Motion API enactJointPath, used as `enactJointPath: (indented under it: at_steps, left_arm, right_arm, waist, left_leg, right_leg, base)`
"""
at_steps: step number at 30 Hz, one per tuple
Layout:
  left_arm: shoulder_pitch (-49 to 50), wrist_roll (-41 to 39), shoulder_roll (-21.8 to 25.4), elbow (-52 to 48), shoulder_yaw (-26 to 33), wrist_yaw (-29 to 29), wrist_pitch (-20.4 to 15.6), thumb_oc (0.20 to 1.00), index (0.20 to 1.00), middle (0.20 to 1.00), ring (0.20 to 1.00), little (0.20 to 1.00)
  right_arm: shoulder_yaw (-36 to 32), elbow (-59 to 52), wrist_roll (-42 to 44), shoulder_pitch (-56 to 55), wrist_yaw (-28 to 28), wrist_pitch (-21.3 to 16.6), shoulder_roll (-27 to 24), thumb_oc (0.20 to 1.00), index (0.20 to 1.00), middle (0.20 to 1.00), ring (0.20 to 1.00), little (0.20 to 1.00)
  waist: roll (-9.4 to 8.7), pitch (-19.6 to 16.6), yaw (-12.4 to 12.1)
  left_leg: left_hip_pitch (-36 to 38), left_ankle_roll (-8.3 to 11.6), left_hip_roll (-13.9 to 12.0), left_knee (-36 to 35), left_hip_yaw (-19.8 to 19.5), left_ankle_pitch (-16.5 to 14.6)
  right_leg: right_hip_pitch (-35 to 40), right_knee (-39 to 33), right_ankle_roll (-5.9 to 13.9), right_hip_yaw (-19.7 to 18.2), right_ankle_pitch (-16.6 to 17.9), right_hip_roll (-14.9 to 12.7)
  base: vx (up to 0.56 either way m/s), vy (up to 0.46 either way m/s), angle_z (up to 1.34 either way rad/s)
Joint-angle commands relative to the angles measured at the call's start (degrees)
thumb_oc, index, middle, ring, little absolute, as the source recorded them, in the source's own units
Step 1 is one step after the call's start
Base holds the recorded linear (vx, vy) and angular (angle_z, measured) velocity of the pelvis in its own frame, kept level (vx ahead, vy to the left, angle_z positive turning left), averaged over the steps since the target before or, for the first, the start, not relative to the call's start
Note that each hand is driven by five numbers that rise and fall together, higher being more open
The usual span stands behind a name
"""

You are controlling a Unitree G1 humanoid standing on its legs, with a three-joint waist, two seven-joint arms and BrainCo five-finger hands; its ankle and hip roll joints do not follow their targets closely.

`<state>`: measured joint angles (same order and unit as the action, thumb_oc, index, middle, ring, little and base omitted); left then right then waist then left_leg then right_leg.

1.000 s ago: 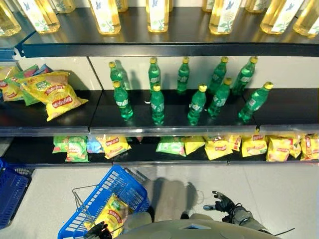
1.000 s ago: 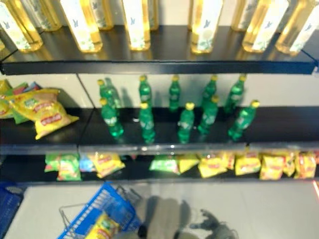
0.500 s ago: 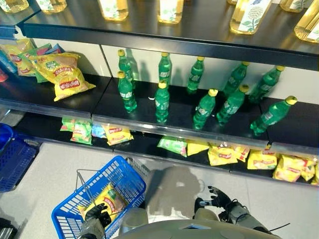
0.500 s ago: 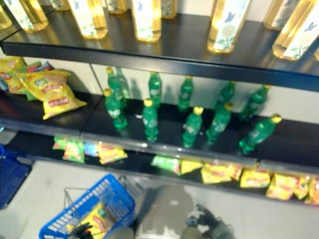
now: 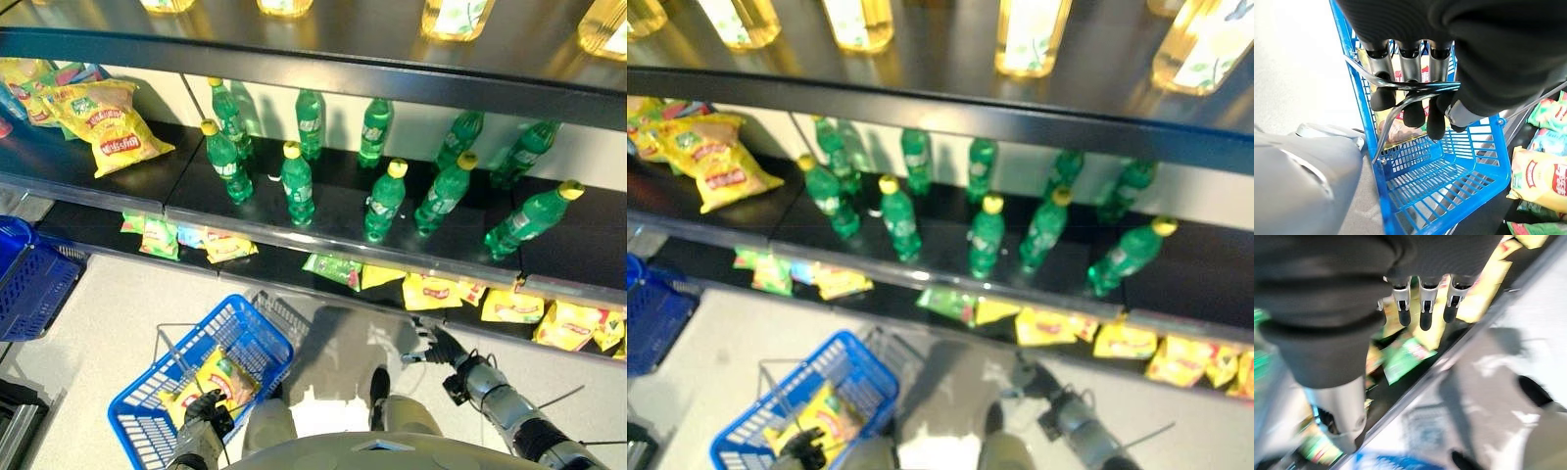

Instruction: Pick up the snacks into the basket

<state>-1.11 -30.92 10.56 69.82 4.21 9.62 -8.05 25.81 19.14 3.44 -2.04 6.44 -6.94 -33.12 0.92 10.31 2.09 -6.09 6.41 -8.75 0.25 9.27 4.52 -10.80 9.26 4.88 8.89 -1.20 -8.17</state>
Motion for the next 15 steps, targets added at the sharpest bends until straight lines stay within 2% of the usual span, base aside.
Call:
enactJointPath:
  at_steps: [1, 2, 3, 4, 6, 8, 10, 13, 14, 15]
  left_arm:
    - [-1.93, 3.02, 4.09, 0.06, 2.9, 0.33, -2.3, 0.2, 0.2, 0.2, 0.2, 0.2]
    - [-2.01, 3.73, 4.45, 0.34, 3.55, 0.34, -2.19, 0.2, 0.2, 0.2, 0.2, 0.2]
    - [-2.01, 3.73, 4.45, 0.34, 3.55, 0.34, -2.19, 0.2, 0.2, 0.2, 0.2, 0.2]
    - [-1.93, 4.51, 4.62, -0.14, 4.2, 0.57, -2.37, 0.2, 0.2, 0.2, 0.2, 0.2]
    - [-1.84, 4.94, 4.92, 0.1, 4.77, 0.81, -2.42, 0.2, 0.2, 0.2, 0.2, 0.2]
    - [-1.79, 4.79, 4.85, 0.08, 4.84, 1.67, -2.7, 0.2, 0.2, 0.2, 0.2, 0.2]
    - [-2.05, 4.49, 4.71, -0.05, 4.67, 3.09, -3.17, 0.2, 0.2, 0.2, 0.2, 0.2]
    - [-2.54, 4.02, 4.34, -0.43, 4.68, 5.87, -3.57, 0.2, 0.2, 0.2, 0.2, 0.2]
    - [-2.54, 4.02, 4.34, -0.43, 4.68, 5.87, -3.57, 0.2, 0.2, 0.2, 0.2, 0.2]
    - [-2.81, 4.04, 4.15, -0.84, 4.04, 7.49, -3.82, 0.2, 0.2, 0.2, 0.2, 0.2]
  right_arm:
    - [0.28, -12.83, 2.49, 1.61, 3.43, -5.22, -2.62, 1.0, 1.0, 1.0, 1.0, 1.0]
    - [-0.32, -17.68, 2.97, 1.48, 4.32, -5.74, -4.38, 1.0, 1.0, 1.0, 1.0, 1.0]
    - [-0.32, -17.68, 2.97, 1.48, 4.32, -5.74, -4.38, 1.0, 1.0, 1.0, 1.0, 1.0]
    - [-3.84, -26.3, 6.49, -1.17, 4.96, -7.09, -6.59, 1.0, 1.0, 1.0, 1.0, 1.0]
    - [-7.38, -31.93, 9.02, -2.54, 3.52, -8.49, -6.92, 1.0, 1.0, 1.0, 1.0, 1.0]
    - [-11.37, -34.16, 9.33, -4.56, 0.09, -9.55, -5.06, 1.0, 1.0, 1.0, 1.0, 1.0]
    - [-14.24, -34.88, 6.35, -5.56, -5.78, -10.75, -1.79, 1.0, 1.0, 1.0, 1.0, 1.0]
    - [-15.65, -34.74, 0.22, -5.97, -12.46, -11.23, 0.73, 1.0, 1.0, 1.0, 1.0, 1.0]
    - [-15.65, -34.74, 0.21, -5.97, -12.47, -11.23, 0.73, 1.0, 1.0, 1.0, 1.0, 1.0]
    - [-15.52, -32.73, -2.08, -4.96, -16.41, -10.79, 2.26, 1.0, 1.0, 1.0, 1.0, 1.0]
  waist:
    - [-3.07, 0.25, -0.17]
    - [-3.21, 0.23, -0.15]
    - [-3.21, 0.23, -0.15]
    - [-3.36, 0.35, -0.03]
    - [-3.45, 0.58, 0.13]
    - [-3.34, 1.02, 0.14]
    - [-3.23, 1.76, 0.28]
    - [-2.96, 3.55, 0.5]
    - [-2.96, 3.54, 0.5]
    - [-2.87, 4.82, 0.53]
  left_leg:
    - [0.73, -2.29, 0.24, 4.82, -1.88, -4.79]
    - [0.88, -2.28, 0.36, 4.71, -1.76, -4.89]
    - [0.88, -2.28, 0.36, 4.71, -1.76, -4.89]
    - [1.09, -2.24, 0.55, 4.44, -1.65, -4.99]
    - [1.06, -2.28, 0.81, 4.39, -1.55, -5.19]
    - [0.66, -2.35, 0.98, 4.77, -1.59, -5.24]
    - [0.06, -2.39, 1.03, 5.38, -1.49, -5.33]
    - [-1.28, -2.47, 1.09, 6.67, -1.55, -5.58]
    - [-1.3, -2.47, 1.09, 6.69, -1.55, -5.59]
    - [-2.28, -2.62, 1.12, 7.75, -1.57, -5.87]
  right_leg:
    - [0.44, -3.09, 3.35, -2.86, 3.79, -2.27]
    - [0.62, -3.19, 3.46, -2.9, 3.76, -2.4]
    - [0.62, -3.19, 3.46, -2.9, 3.76, -2.4]
    - [1.03, -3.51, 3.68, -2.51, 3.94, -2.94]
    - [1.03, -3.72, 3.93, -2.39, 4.17, -3.33]
    - [0.79, -3.6, 4.08, -2.28, 4.43, -3.62]
    - [0.26, -3.29, 4.15, -2.33, 4.55, -3.73]
    - [-1.02, -2.49, 4.13, -2.79, 4.76, -3.7]
    - [-1.04, -2.48, 4.13, -2.8, 4.76, -3.7]
    - [-2.23, -1.73, 4.22, -3.14, 4.96, -3.79]
  base:
    - [0.01, 0.055, -0.19]
    - [0.01, 0.055, -0.1]
    - [0.01, 0.056, 0.03]
    - [-0.01, 0.055, 0.05]
    - [-0.02, 0.062, 0.05]
    - [-0.04, 0.048, 0.0]
    - [-0.07, 0.038, 0.02]
    - [-0.09, 0.031, -0.02]
    - [-0.12, 0.031, -0.03]
    - [-0.11, 0.025, -0.02]
